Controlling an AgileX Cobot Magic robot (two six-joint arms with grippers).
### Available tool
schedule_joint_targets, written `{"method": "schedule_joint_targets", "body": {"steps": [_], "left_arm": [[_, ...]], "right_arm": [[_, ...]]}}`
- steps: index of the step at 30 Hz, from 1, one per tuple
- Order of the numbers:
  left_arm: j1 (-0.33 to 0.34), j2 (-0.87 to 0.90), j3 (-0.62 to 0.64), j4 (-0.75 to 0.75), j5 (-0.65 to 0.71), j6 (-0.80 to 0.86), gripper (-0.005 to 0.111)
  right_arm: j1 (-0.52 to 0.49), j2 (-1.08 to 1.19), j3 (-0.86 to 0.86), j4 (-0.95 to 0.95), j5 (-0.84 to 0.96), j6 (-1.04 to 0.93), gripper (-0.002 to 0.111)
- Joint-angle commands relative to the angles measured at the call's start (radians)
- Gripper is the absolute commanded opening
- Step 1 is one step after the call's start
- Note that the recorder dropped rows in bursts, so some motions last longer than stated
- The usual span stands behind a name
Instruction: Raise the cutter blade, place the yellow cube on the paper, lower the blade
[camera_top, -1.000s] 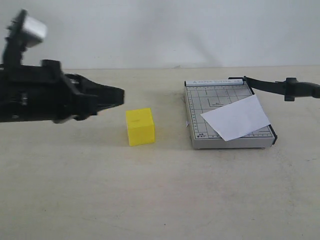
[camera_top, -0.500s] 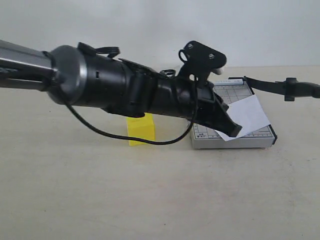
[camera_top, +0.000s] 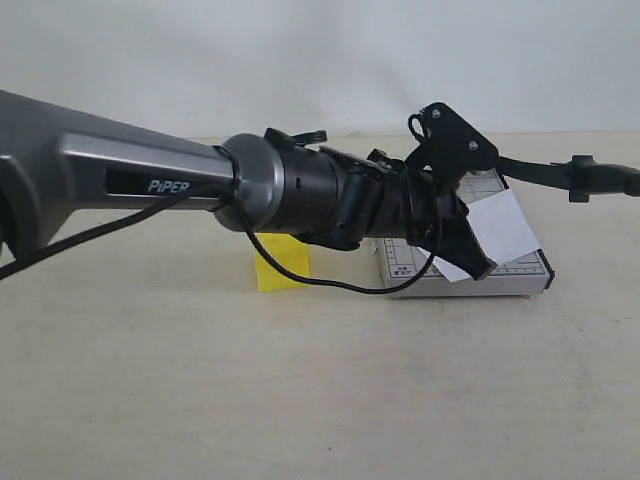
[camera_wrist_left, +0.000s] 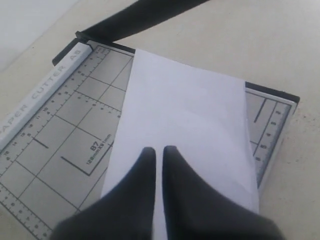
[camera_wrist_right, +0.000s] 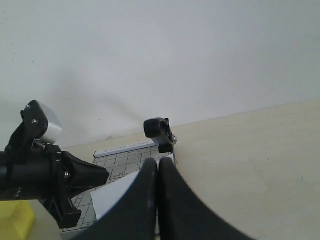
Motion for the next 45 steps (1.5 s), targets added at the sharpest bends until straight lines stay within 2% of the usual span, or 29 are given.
{"method": "schedule_joint_targets", "body": {"steps": [1,13,23,31,45], "left_arm": [[-0.003,0.031,-0.026,0.035,-0.019,0.016,0.005],[-0.003,0.114,-0.103,0.038,-0.023,0.046,0.005],[-0.003,0.156,-0.116,0.038,-0.01,0.046,0.005],[-0.003,0.19,-0.122,0.038,0.068,0.046,0.005],[-0.003,0.252,-0.234,0.034,0.07,0.037,0.005]], "right_arm": [[0.001,-0.005,-0.001,0.002,-0.004,-0.002,0.0],[0.001,-0.005,-0.001,0.002,-0.004,-0.002,0.0],[0.001,-0.005,-0.001,0.002,-0.004,-0.002,0.0],[0.001,-0.005,-0.001,0.002,-0.004,-0.002,0.0],[0.001,-0.005,-0.001,0.002,-0.004,-0.002,0.0]]}}
